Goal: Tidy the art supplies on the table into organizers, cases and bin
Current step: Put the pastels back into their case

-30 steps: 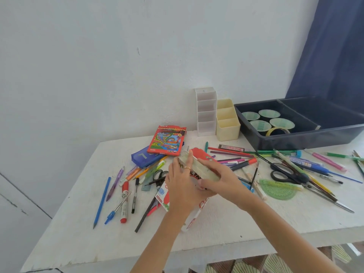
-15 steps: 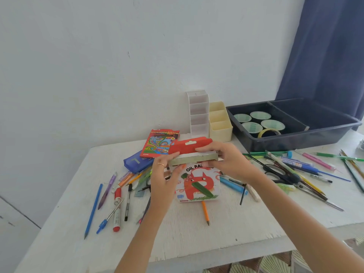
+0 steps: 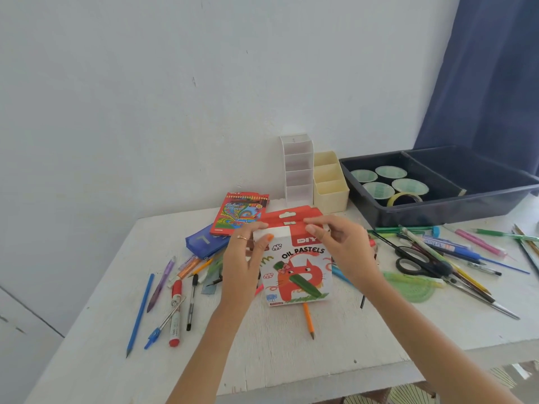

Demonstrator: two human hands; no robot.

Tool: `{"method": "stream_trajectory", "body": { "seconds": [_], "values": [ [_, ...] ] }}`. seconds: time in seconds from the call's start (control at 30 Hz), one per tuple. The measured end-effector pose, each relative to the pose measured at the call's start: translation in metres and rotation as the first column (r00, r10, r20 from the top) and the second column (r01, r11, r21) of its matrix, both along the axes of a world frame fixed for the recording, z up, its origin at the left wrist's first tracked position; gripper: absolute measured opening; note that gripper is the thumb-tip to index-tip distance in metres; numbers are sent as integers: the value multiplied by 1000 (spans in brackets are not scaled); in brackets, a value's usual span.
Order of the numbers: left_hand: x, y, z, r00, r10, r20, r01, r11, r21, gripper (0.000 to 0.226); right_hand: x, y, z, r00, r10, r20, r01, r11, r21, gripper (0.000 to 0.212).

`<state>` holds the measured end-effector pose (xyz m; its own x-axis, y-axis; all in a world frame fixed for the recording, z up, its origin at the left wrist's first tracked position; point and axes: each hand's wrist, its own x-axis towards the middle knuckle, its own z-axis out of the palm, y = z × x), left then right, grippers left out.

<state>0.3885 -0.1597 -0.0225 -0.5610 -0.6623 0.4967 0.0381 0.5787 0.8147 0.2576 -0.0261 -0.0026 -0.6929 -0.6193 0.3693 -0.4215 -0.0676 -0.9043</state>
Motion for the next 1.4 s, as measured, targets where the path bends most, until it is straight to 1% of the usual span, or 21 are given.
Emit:
{"method": "stream_trajectory", "body": {
  "seconds": [0.03,0.07,0.17,0.23,0.3,0.4,0.43,0.5,0.53,0.6,0.63,0.7,0.77,0.83,0.93,1.0,1.03,1.1,1.2,1.3,1.4],
  "values": [
    [0,-2,-3,1000,4,0,-4,1000,-2,31,-1,1,-3,997,-19,-77,21,999,33,19],
    [0,-3,-4,1000,6,-2,-6,1000,2,32,-2,2,-5,993,-30,-115,35,998,49,21],
    [1,-4,-4,1000,-16,4,16,1000,-9,30,-3,3,-11,989,-43,-140,53,996,70,24],
    [2,-5,-3,999,-35,40,36,999,-16,23,-3,5,-11,980,-58,-189,78,992,98,20],
    [1,-5,-3,995,-36,88,37,999,-17,17,-3,7,-9,970,-76,-233,106,987,121,21],
    [2,-5,-6,996,-51,74,53,998,-18,24,-4,9,-11,951,-49,-306,91,988,126,22],
    [2,-5,-7,997,-50,50,50,999,6,24,-3,9,-13,956,-43,-289,79,991,112,21],
    [3,-1,-10,1000,-15,-9,16,998,67,18,2,8,-17,983,-77,-165,84,996,36,20],
    [3,2,-11,999,10,-46,-6,996,91,12,6,6,-20,988,-113,-104,112,994,-12,19],
    [3,11,-16,992,46,-120,-27,988,151,9,13,4,-27,975,-208,-76,201,975,-92,18],
    [4,16,-19,986,61,-153,-28,978,208,14,16,3,-34,967,-244,-75,235,965,-117,20],
    [4,24,-26,976,82,-204,-13,948,319,30,22,3,-48,958,-286,-28,280,952,-125,29],
    [5,31,-36,979,67,-195,10,928,372,39,29,4,-63,953,-300,48,303,948,-93,34],
    [6,36,-52,993,5,-119,43,916,398,44,37,7,-77,943,-318,99,323,946,-38,36],
    [10,42,-77,999,-36,-32,47,882,469,46,46,14,-98,930,-350,114,344,936,68,43],
    [11,42,-83,1000,4,-23,7,887,462,44,46,16,-105,918,-375,126,365,926,98,42],
    [11,41,-82,999,33,-30,-16,893,449,43,44,15,-105,910,-385,155,374,922,95,40],
    [7,37,-74,995,73,-63,-38,902,431,40,40,13,-102,892,-398,214,392,917,68,37],
    [-4,34,-53,990,78,-113,-29,923,383,35,35,15,-88,869,-426,254,439,898,3,37],
    [-23,40,-36,989,-18,-147,73,921,382,31,26,26,-73,819,-489,302,532,843,-77,35],
    [-48,56,-29,977,-161,-138,202,901,384,33,13,47,-64,750,-599,282,643,760,-94,32]
  ]
}}
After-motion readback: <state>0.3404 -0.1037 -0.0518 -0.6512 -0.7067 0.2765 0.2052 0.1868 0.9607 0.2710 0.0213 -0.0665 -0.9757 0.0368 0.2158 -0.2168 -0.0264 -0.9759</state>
